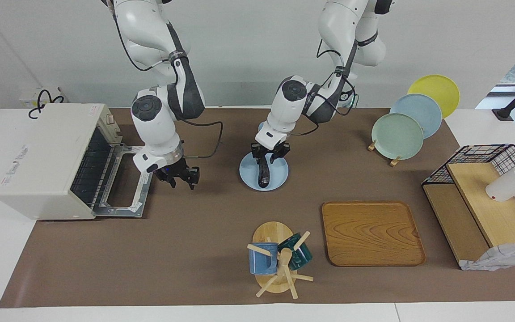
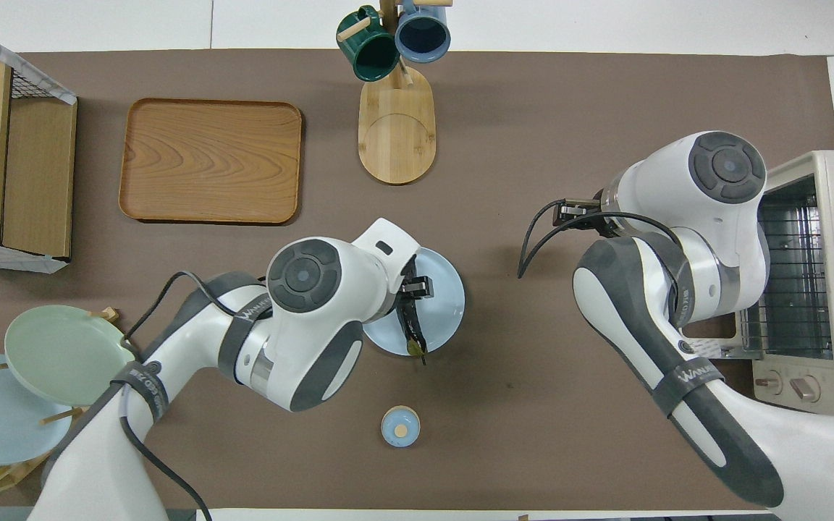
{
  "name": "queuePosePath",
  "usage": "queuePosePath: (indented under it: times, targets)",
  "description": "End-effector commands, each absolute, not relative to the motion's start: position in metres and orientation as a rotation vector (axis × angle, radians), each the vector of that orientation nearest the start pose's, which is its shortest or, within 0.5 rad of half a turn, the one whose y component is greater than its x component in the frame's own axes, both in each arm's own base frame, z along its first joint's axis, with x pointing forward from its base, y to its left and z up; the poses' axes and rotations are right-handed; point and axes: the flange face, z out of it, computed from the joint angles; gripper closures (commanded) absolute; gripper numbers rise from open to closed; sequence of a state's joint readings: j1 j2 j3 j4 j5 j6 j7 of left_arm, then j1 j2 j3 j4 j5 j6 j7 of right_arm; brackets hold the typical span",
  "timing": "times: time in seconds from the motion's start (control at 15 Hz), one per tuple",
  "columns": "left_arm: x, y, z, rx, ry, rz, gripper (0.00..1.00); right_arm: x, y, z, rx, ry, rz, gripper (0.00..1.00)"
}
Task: Put eggplant into oven
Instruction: 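Lower the eggplant onto the blue plate and open the left gripper, then grasp the blue plate with the right gripper while the left gripper withdraws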
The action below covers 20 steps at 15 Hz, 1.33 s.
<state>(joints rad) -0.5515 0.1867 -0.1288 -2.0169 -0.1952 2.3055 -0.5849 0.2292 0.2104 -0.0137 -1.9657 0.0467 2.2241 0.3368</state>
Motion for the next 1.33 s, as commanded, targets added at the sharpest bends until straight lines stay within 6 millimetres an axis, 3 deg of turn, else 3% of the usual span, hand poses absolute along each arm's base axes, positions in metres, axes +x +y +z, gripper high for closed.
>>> queuePosePath:
  times: [0.0, 0.07, 0.13, 0.33, 0.4, 0.53, 0.67, 0.73, 0.93, 1.0, 1.13, 1.27]
  targets:
    - [0.501, -0.316, 0.430, -3.348, -0.005, 0.068, 0.00, 0.588, 0.151, 0.382, -3.074, 0.171, -0.050, 0.33]
    - [0.517, -0.295, 0.450, -3.347, 0.030, 0.076, 0.00, 0.585, 0.175, 0.392, -3.071, 0.122, -0.051, 0.24]
    - [0.534, -0.268, 0.469, -3.341, 0.047, 0.075, 0.00, 0.579, 0.207, 0.400, -3.069, 0.072, -0.068, 0.07]
    - [0.570, -0.195, 0.513, -3.314, 0.110, 0.023, 0.00, 0.575, 0.274, 0.411, -3.067, 0.064, -0.079, 0.01]
    - [0.578, -0.169, 0.523, -3.291, 0.100, 0.006, 0.00, 0.572, 0.305, 0.418, -3.066, 0.057, -0.077, 0.00]
    - [0.583, -0.138, 0.543, -3.244, 0.082, -0.012, 0.00, 0.570, 0.369, 0.420, -3.089, 0.049, -0.125, 0.00]
    - [0.578, -0.120, 0.562, -3.186, 0.074, -0.023, 0.00, 0.546, 0.446, 0.397, -3.113, 0.042, -0.168, 0.00]
    - [0.574, -0.110, 0.570, -3.182, 0.064, -0.005, 0.00, 0.539, 0.461, 0.383, -3.116, 0.075, -0.176, 0.04]
    - [0.561, -0.095, 0.581, -3.173, 0.083, 0.046, 0.00, 0.519, 0.487, 0.366, -3.064, 0.025, -0.242, 0.20]
    - [0.558, -0.084, 0.581, -3.169, 0.113, 0.073, 0.00, 0.514, 0.484, 0.356, -3.062, 0.017, -0.244, 0.27]
    - [0.553, -0.066, 0.579, -3.166, 0.128, 0.108, 0.00, 0.506, 0.480, 0.344, -3.048, 0.009, -0.256, 0.29]
    - [0.545, -0.061, 0.572, -3.162, 0.122, 0.127, 0.00, 0.495, 0.484, 0.335, -3.053, -0.009, -0.243, 0.29]
